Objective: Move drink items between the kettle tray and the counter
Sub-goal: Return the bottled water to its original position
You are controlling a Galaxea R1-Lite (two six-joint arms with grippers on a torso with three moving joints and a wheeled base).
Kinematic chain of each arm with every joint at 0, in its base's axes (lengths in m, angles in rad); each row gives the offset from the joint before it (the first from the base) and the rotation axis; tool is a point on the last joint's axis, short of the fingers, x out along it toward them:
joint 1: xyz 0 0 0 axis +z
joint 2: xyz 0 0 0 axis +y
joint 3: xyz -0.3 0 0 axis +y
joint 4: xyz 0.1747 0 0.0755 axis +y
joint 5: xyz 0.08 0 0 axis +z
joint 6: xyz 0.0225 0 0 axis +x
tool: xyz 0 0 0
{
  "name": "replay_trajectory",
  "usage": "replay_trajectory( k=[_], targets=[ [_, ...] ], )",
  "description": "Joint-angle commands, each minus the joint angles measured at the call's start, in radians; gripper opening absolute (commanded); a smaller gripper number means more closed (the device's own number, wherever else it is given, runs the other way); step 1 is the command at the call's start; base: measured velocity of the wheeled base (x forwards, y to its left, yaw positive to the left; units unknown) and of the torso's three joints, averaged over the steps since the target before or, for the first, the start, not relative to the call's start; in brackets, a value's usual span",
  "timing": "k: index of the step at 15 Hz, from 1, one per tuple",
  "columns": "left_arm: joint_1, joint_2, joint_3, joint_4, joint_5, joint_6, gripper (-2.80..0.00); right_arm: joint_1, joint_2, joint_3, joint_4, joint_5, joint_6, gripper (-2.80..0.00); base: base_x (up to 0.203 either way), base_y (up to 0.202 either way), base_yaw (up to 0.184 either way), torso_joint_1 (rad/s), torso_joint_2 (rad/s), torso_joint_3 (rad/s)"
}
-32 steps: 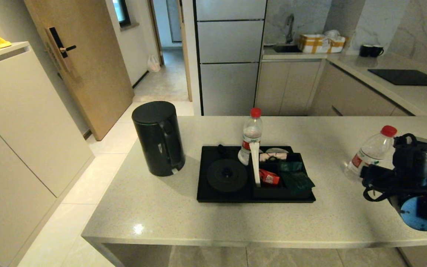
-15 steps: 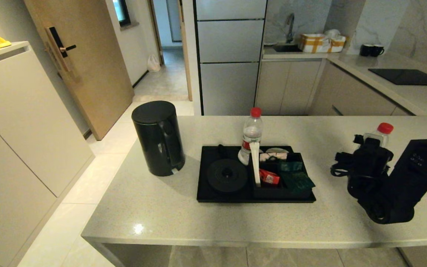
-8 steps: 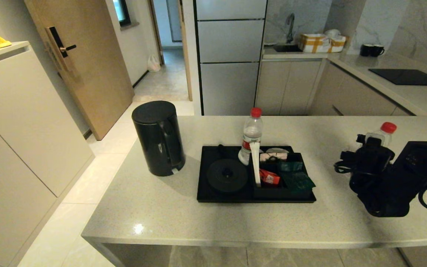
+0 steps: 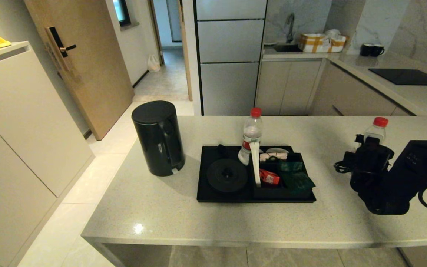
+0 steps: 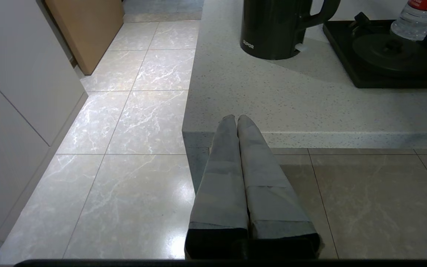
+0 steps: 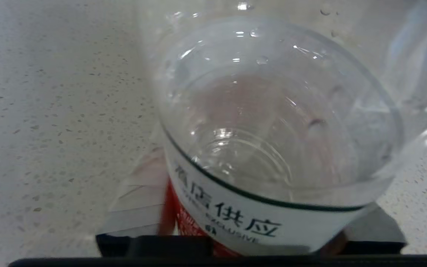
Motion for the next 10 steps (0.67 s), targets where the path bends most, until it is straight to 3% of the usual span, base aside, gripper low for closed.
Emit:
replay_trajectory(
  k=[1,4,6,8,10],
  targets=[
    [0.000,0.001,0.000,0.000,0.000,0.000,-2.80,-0.001,-0.053,0.008,0.007,-0.004,0.005,-2.80,0.000,0.000,0.000,0.000,0.00,0.000],
    [0.000,0.001,0.000,0.000,0.000,0.000,-2.80,0.024,-0.268,0.048,0.130,0.012,0.078,-2.80,0.000,0.000,0.000,0.000,0.00,0.000],
    [0.000,0.001,0.000,0.000,0.000,0.000,-2.80,0.062,-0.444,0.079,0.317,0.081,0.168,-2.80,0.000,0.000,0.000,0.000,0.00,0.000],
    [0.000,0.001,0.000,0.000,0.000,0.000,-2.80,0.119,-0.601,0.102,0.588,0.200,0.285,-2.80,0.000,0.000,0.000,0.000,0.00,0.000],
    [0.000,0.001,0.000,0.000,0.000,0.000,-2.80,0.177,-0.634,0.116,0.657,0.253,0.338,-2.80,0.000,0.000,0.000,0.000,0.00,0.000]
  ],
)
